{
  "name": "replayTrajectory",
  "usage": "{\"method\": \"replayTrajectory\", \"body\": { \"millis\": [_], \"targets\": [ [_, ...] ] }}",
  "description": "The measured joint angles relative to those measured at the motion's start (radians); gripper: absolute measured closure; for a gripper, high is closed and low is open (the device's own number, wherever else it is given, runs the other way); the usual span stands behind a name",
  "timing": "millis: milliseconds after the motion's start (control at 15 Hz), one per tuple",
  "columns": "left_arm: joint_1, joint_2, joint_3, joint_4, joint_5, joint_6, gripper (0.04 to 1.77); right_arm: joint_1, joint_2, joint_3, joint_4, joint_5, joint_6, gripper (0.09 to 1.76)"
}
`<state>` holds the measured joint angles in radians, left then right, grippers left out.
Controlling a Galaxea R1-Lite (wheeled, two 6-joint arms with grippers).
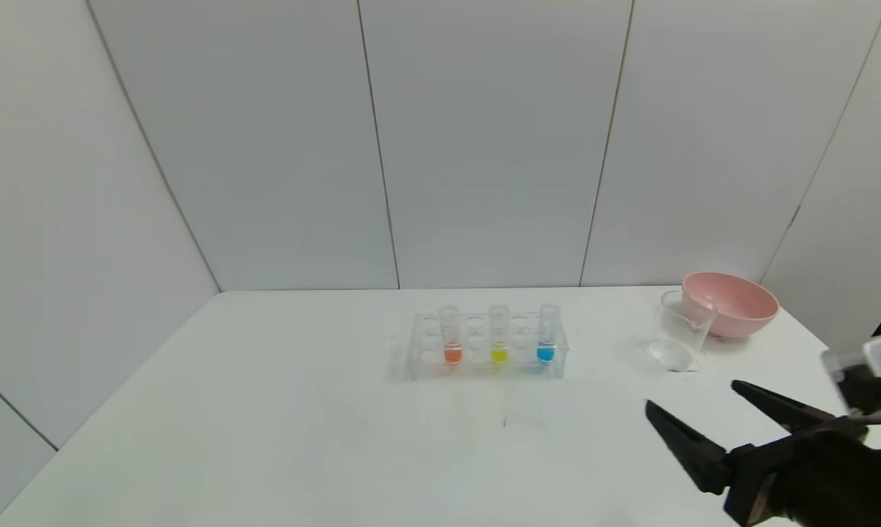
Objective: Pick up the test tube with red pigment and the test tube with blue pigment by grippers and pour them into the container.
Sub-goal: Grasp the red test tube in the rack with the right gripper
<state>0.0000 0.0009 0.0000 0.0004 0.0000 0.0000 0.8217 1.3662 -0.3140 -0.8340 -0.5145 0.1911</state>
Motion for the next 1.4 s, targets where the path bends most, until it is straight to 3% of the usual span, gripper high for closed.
{"method": "replayTrajectory", "body": {
  "millis": [200,533,933,1400],
  "targets": [
    [0.0,0.0,0.0,0.0,0.0,0.0,0.05,0.118,0.185,-0.104,-0.078,-0.086,0.021,0.14],
    [0.0,0.0,0.0,0.0,0.0,0.0,0.05,0.186,0.448,-0.377,-0.045,-0.13,0.028,0.14],
    [0.0,0.0,0.0,0.0,0.0,0.0,0.05,0.2,0.686,-0.655,0.067,-0.163,0.03,0.14],
    [0.0,0.0,0.0,0.0,0.0,0.0,0.05,0.148,0.876,-0.882,0.076,-0.163,-0.001,0.14]
  ]
}}
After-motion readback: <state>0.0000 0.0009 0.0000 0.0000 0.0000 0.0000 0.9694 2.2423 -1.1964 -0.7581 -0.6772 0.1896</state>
